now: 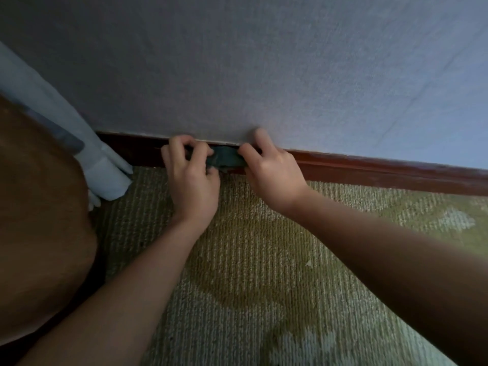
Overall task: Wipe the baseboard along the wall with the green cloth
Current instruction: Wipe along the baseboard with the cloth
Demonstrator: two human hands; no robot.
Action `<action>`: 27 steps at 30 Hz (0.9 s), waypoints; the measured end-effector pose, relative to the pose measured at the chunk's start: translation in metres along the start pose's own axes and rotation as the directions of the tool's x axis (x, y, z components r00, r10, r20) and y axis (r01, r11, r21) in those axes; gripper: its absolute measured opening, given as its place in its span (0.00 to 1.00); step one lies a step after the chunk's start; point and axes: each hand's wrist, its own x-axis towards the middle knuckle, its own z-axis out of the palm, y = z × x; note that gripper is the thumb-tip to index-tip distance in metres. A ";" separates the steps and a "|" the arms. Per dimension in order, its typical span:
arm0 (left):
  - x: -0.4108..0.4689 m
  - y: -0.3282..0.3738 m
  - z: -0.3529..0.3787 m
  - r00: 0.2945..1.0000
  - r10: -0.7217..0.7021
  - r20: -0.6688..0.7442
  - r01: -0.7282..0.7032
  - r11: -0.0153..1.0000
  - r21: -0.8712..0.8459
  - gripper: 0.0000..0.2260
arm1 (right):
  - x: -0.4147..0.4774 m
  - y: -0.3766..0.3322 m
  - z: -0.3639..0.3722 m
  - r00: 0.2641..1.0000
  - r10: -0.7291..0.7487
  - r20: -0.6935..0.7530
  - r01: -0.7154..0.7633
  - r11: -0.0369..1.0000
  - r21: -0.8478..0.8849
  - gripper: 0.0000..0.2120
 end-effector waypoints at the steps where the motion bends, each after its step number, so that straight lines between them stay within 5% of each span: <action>1: 0.000 0.002 0.000 1.000 -0.019 -0.003 0.019 1.000 -0.002 0.13 | 0.000 0.000 0.000 1.000 -0.004 0.000 0.004 1.000 -0.009 0.13; 27: -0.004 0.006 0.004 0.995 0.086 0.044 -0.087 0.996 0.027 0.12 | -0.005 0.009 -0.007 0.996 -0.061 0.069 0.069 0.992 -0.107 0.13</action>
